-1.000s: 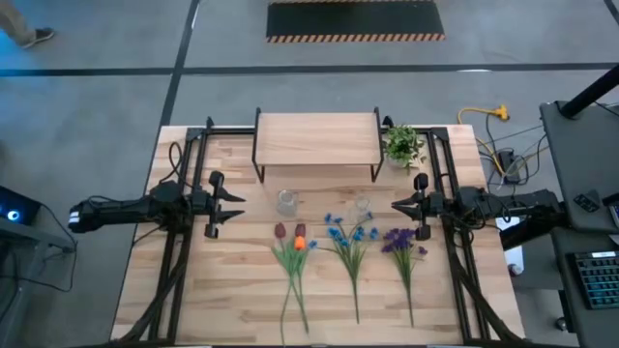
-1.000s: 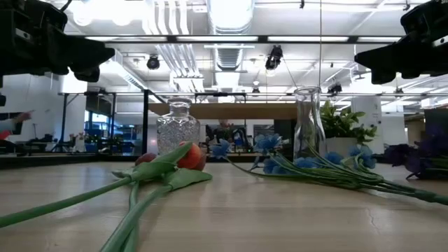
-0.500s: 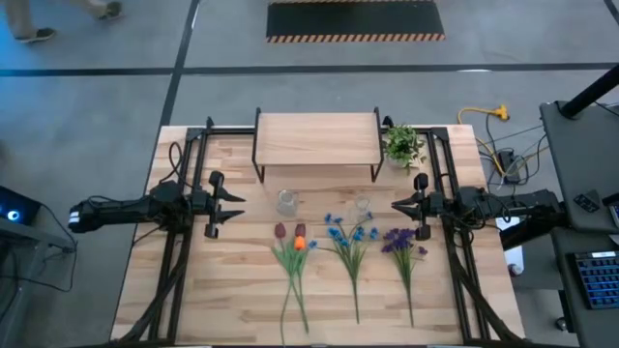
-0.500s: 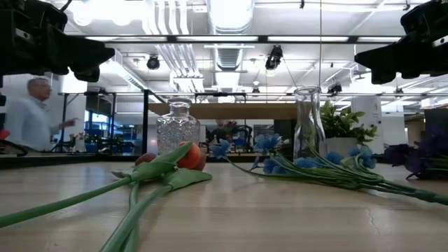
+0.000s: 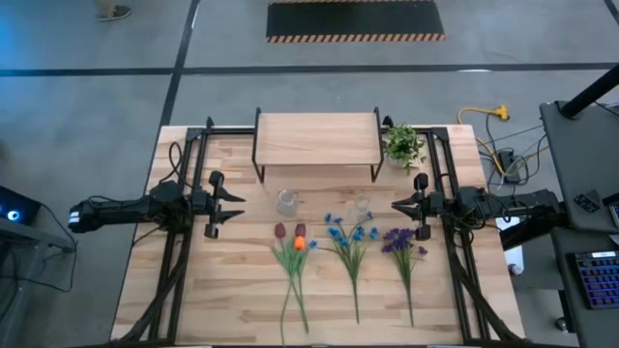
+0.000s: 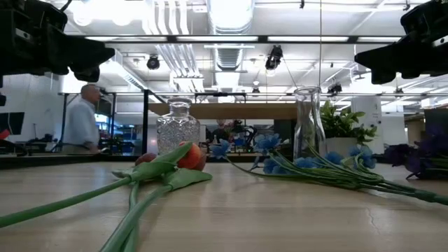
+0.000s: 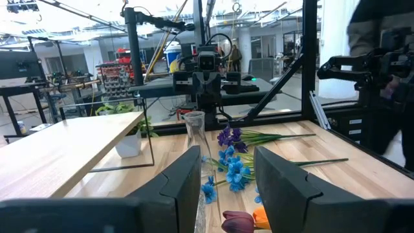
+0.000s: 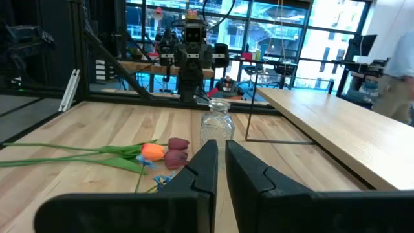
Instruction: Pick and place flowers into a vace then onto a shelf
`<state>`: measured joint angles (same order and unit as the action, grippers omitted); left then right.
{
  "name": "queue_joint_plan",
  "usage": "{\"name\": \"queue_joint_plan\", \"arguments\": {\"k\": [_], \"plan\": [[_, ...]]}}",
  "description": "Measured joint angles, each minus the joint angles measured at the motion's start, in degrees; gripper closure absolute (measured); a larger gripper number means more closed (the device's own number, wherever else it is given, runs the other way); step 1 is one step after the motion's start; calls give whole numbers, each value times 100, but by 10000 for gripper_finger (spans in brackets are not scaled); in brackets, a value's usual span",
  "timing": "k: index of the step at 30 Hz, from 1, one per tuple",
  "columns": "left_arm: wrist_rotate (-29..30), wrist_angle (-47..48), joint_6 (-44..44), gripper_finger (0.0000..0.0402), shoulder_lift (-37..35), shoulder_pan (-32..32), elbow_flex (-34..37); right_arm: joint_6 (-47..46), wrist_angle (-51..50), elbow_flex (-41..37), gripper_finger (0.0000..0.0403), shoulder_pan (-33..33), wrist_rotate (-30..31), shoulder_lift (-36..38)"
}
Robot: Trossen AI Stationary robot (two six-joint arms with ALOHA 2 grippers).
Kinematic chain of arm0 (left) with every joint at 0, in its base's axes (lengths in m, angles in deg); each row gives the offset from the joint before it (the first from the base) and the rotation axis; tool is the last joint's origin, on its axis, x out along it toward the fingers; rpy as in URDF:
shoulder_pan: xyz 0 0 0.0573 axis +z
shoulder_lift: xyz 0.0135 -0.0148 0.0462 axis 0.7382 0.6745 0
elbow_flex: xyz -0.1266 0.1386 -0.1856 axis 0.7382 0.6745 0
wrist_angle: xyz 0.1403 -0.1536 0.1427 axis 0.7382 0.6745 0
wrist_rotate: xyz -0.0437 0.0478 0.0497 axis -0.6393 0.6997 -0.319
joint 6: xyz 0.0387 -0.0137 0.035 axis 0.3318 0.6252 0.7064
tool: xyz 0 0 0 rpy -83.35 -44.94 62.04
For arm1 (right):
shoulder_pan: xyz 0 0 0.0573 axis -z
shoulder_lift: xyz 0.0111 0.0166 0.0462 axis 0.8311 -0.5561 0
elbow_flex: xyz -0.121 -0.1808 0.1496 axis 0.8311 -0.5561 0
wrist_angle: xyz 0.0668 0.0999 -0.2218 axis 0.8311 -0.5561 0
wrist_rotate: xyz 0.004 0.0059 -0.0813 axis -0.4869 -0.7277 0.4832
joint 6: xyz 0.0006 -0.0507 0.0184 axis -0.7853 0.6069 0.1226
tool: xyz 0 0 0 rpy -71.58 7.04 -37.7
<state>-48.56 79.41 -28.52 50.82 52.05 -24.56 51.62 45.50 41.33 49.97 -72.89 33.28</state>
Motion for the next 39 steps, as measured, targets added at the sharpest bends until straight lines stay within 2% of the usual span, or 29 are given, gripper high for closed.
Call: {"name": "queue_joint_plan", "arguments": {"k": [20, 29, 34, 39], "plan": [[-1, 0, 2, 274, 1, 1, 0, -216, 82, 0, 380, 1, -1, 0], [-2, 2, 0, 274, 2, 0, 0, -2161, 1192, 0, 380, 2, 0, 0], [-1, 0, 2, 274, 2, 0, 0, -2335, 1926, 0, 380, 2, 5, 0], [-1, 2, 2, 274, 2, 0, 0, -2387, 2536, 0, 380, 2, 259, 0]]}}
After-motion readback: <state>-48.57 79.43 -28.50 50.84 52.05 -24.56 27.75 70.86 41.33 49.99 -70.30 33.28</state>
